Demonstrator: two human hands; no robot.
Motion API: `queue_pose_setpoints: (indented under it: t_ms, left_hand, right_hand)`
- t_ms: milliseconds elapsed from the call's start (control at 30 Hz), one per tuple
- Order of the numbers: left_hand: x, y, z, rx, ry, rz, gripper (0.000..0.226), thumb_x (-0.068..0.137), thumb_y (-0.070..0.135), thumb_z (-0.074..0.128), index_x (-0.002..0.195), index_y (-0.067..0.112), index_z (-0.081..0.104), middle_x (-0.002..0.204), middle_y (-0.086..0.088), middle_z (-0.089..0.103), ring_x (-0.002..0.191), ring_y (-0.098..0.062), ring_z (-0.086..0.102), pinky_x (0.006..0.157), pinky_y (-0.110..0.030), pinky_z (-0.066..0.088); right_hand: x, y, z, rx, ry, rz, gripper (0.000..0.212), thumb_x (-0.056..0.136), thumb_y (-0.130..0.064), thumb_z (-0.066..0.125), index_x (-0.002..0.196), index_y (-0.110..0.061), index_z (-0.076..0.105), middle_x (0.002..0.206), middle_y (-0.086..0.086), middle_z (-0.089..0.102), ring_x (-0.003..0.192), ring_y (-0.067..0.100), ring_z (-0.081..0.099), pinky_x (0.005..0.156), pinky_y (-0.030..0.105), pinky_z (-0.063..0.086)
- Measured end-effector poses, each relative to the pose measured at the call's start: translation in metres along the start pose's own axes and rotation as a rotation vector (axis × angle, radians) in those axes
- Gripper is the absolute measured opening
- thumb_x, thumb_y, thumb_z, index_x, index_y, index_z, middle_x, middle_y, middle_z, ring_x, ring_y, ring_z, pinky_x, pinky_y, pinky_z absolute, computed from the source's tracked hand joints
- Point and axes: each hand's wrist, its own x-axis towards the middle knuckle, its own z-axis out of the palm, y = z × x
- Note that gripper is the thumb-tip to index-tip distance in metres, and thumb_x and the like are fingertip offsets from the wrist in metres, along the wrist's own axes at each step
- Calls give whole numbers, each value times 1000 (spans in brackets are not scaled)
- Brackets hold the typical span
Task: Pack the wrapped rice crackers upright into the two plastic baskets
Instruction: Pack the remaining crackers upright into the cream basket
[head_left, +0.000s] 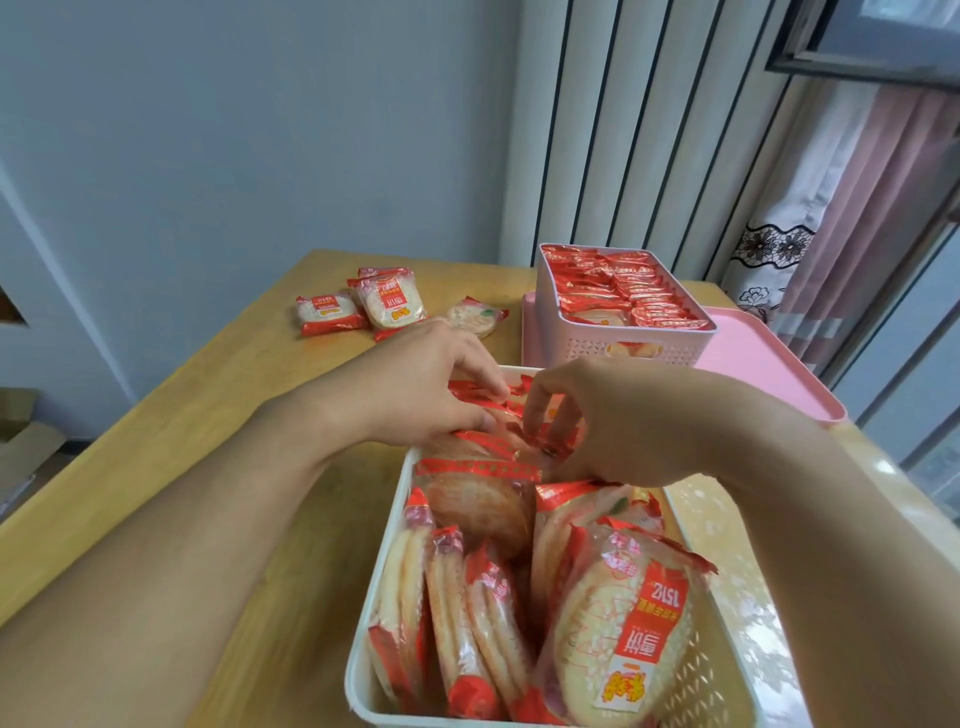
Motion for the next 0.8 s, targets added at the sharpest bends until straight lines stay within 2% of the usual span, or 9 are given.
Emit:
queue_pose_setpoints:
  t_ms: [67,167,300,400,500,567,667,733,800]
  left_hand:
    - [0,-1,-1,8,41,-34,32,74,29,89,97,46,74,115,17,65,116,-3,52,102,-30,43]
    - [0,1,0,-2,78,-68,34,74,24,89,98,42,74,116,16,66,111,-4,57,96,-31,48]
    - [-1,5,-2,-116,113,-48,16,82,33,82,96,36,77,106,17,71,104,2,61,91,-21,49]
    - [-1,10,-4,-285,162,-6,9,92,31,71,92,27,79,93,13,75,91,2,66,83,-16,51]
    - [0,10,-3,-249,192,-10,7,92,33,71,91,31,78,102,17,74,101,4,64,93,-22,49]
    - [-3,9,-5,-197,136,-44,12,85,39,78,96,37,75,124,18,66,121,2,56,103,-26,43]
    - [-11,11,-8,-31,-92,-54,42,77,45,83,115,44,66,149,17,45,145,-3,29,114,-25,26]
    - [-15,14,-9,27,-160,-52,58,76,47,83,128,46,57,161,18,26,151,1,6,118,-24,12]
    - [-18,16,-8,40,-191,-73,72,75,48,83,138,48,48,166,18,13,152,0,-8,122,-29,6]
  right_hand:
    - [0,0,0,-22,0,28,35,83,-42,78,112,-39,61,99,-11,72,88,15,67,82,37,57]
    - [-1,0,-2,20,53,21,35,79,-43,82,107,-38,63,92,-11,73,81,13,67,76,36,58]
    - [-7,1,-8,184,167,-21,41,65,-46,91,98,-38,68,82,-17,75,67,-1,69,66,26,60]
    - [-15,0,-11,187,59,-89,45,65,-53,87,105,-40,70,88,-24,75,75,-7,69,73,23,59]
    - [-23,0,-9,155,-62,-122,33,81,-42,80,112,-41,70,95,-25,75,86,-7,69,84,28,59]
    - [-24,3,-8,156,-29,-102,27,84,-30,78,108,-39,74,89,-25,75,83,-6,69,82,27,59]
    - [-21,5,-4,91,115,-87,15,83,-28,78,89,-42,80,69,-34,68,70,-7,64,65,14,52]
    - [-20,4,-1,94,127,-84,10,82,-32,80,87,-41,81,73,-37,68,74,-7,66,67,14,52]
    - [-20,2,1,87,101,-79,10,83,-32,79,90,-39,82,79,-36,69,78,-5,68,74,18,56]
